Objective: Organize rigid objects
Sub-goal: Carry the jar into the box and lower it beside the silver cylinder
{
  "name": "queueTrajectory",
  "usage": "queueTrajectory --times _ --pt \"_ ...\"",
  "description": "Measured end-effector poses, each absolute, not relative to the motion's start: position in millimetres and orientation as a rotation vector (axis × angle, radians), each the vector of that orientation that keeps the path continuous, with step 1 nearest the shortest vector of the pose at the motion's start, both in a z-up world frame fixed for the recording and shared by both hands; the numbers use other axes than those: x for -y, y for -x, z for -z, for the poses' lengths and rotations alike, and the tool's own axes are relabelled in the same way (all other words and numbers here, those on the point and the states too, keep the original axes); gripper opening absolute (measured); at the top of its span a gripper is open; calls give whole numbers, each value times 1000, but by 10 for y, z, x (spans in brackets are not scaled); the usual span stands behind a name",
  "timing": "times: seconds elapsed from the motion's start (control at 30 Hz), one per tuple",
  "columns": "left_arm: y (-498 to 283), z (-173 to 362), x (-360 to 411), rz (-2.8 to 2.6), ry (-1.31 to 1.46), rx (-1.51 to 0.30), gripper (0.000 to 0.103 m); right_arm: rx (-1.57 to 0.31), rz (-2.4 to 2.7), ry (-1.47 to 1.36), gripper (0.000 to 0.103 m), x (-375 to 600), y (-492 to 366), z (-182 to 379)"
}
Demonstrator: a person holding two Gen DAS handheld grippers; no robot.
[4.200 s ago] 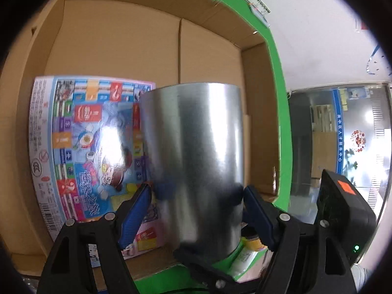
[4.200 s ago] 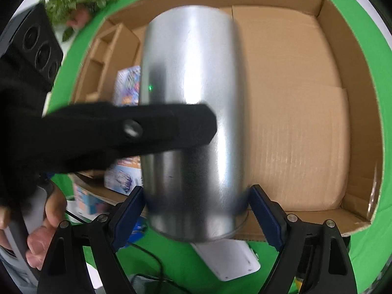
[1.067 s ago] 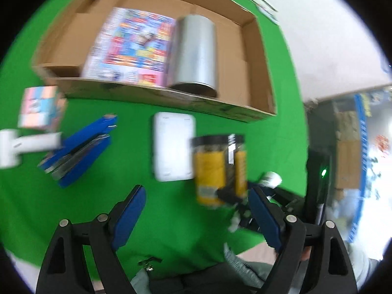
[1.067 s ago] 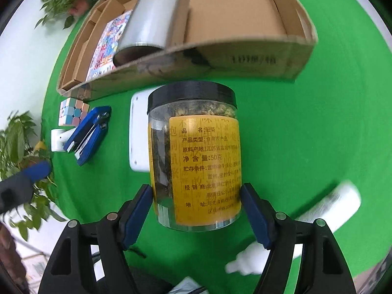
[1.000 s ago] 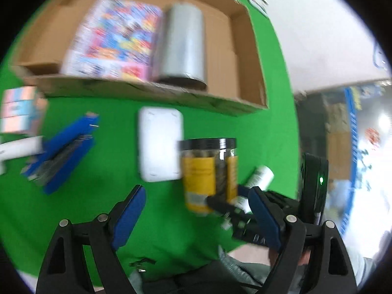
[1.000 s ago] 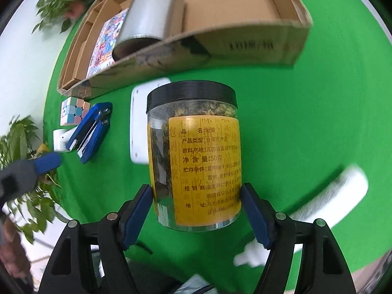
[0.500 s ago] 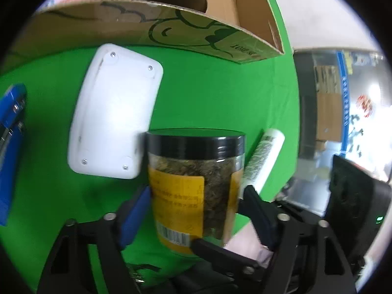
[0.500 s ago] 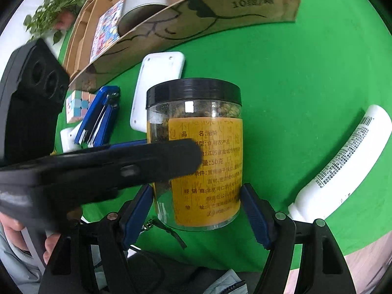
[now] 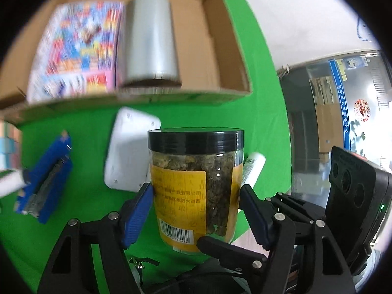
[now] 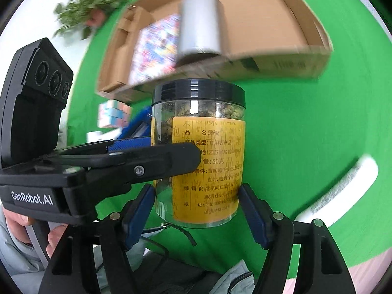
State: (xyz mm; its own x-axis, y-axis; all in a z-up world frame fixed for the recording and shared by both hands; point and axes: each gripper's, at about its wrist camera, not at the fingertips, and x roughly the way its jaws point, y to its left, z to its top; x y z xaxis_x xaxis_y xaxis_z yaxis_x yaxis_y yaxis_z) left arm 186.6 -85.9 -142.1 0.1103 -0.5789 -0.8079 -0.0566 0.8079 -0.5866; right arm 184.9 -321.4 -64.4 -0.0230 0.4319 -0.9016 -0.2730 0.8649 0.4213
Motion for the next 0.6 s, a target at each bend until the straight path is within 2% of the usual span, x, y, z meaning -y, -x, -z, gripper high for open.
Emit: queueTrajectory --times 0.3,0.6 --pt "-2359 1043 940 356 534 -1308 71 -1376 -636 -75 68 3226 -2363 37" --pt "-2997 1189 1175 339 503 -1333 71 -1399 -613 -157 68 3452 -3201 67"
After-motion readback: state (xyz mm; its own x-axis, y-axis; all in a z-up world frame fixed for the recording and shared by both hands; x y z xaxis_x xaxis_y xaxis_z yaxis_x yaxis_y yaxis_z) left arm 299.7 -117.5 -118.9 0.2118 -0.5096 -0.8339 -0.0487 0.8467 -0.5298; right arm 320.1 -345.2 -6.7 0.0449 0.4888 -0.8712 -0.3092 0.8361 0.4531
